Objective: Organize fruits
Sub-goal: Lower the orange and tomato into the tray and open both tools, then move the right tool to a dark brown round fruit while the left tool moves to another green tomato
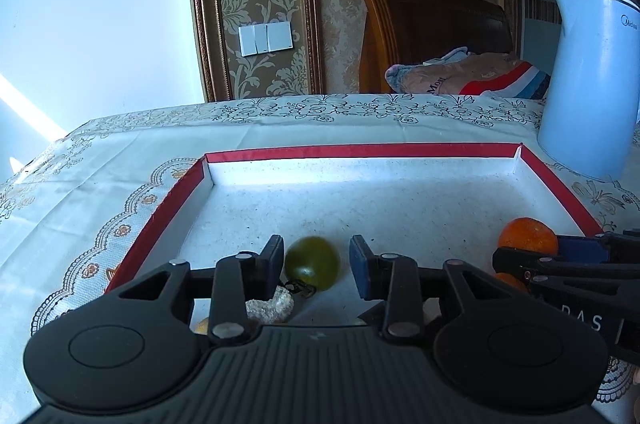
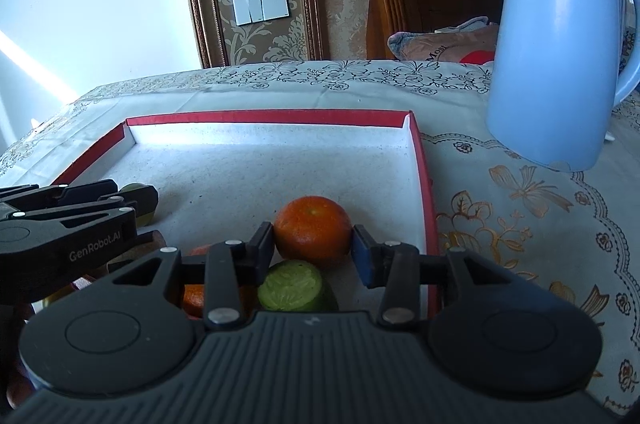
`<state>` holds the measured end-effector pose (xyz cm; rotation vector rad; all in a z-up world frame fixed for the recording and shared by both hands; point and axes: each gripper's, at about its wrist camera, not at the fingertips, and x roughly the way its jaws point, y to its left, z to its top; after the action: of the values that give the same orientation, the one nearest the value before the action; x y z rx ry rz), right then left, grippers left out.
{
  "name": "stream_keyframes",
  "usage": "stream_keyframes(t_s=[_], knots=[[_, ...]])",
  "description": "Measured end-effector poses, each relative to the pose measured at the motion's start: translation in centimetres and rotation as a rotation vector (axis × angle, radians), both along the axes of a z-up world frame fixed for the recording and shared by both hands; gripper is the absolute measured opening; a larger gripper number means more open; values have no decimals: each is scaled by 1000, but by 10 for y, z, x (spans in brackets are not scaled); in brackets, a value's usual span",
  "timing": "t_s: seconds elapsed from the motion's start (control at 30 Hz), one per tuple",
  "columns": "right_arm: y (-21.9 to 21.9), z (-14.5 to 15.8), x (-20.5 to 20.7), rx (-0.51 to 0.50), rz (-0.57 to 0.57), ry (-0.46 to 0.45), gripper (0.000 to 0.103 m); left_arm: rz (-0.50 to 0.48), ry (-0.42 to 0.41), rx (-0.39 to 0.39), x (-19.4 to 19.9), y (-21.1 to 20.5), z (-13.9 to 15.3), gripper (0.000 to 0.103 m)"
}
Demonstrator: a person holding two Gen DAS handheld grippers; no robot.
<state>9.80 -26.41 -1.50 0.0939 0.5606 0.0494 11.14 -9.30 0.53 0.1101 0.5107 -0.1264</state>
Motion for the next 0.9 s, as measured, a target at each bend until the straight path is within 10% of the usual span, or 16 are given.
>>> stream_keyframes(t_s=[0.13, 0.9], knots=[[-1, -1, -1, 8, -1, -3, 41, 2, -45, 11, -11, -1, 5, 63], [4, 22, -67, 77, 81, -167, 57, 74, -88, -126, -81, 92, 19, 81]])
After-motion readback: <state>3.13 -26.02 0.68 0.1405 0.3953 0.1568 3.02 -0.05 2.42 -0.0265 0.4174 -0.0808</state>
